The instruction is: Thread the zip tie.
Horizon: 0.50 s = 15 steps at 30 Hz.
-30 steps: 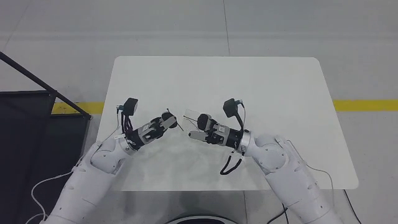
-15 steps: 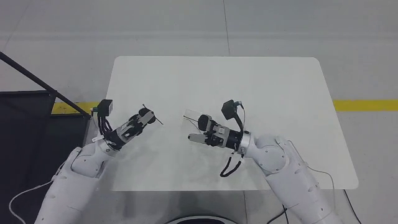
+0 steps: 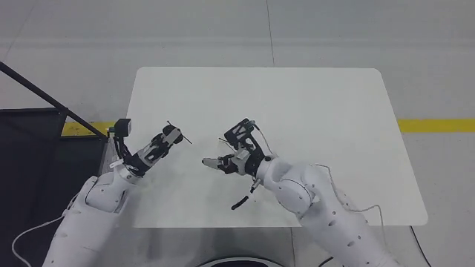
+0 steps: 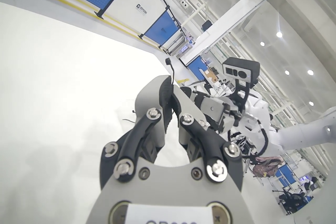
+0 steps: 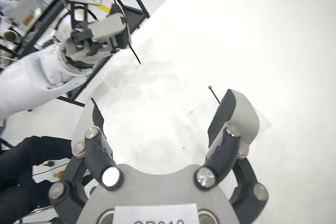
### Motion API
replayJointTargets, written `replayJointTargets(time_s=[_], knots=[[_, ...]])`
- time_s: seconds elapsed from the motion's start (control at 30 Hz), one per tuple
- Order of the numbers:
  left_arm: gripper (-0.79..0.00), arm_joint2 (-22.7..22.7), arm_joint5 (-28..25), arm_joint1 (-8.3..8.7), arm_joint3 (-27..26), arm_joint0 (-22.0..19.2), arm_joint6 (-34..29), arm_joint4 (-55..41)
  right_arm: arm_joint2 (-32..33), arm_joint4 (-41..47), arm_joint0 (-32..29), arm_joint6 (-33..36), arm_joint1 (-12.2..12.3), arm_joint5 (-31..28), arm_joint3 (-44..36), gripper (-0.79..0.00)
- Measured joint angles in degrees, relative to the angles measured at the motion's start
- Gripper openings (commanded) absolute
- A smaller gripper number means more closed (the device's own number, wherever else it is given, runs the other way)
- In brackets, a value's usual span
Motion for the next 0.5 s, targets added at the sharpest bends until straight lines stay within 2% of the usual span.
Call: replayJointTargets(time_s=[0.13,0.17,0.23,0.5], knots=[[-0.785,-1.99,-0.6,0.27,1.22,0.82,0.54,-0.9,-5.94,-6.14,5.39,4.41,-2.38,9.43,2.83,0.0],[-0.785,-2.33,-0.81,0.32,1.35,0.99,0.49,-1.2,-7.19,-6.49,6.48,5.15,-2.95,10.26,3.56,0.0],[-0.785,-3.0,-1.3,0.43,1.5,1.37,0.33,-1.85,-8.89,-5.79,8.43,6.03,-3.92,10.37,5.07,0.0],[-0.785,-3.29,-1.67,0.49,1.46,1.65,0.14,-2.19,-8.87,-5.6,8.47,6.0,-3.93,10.21,5.14,0.0]])
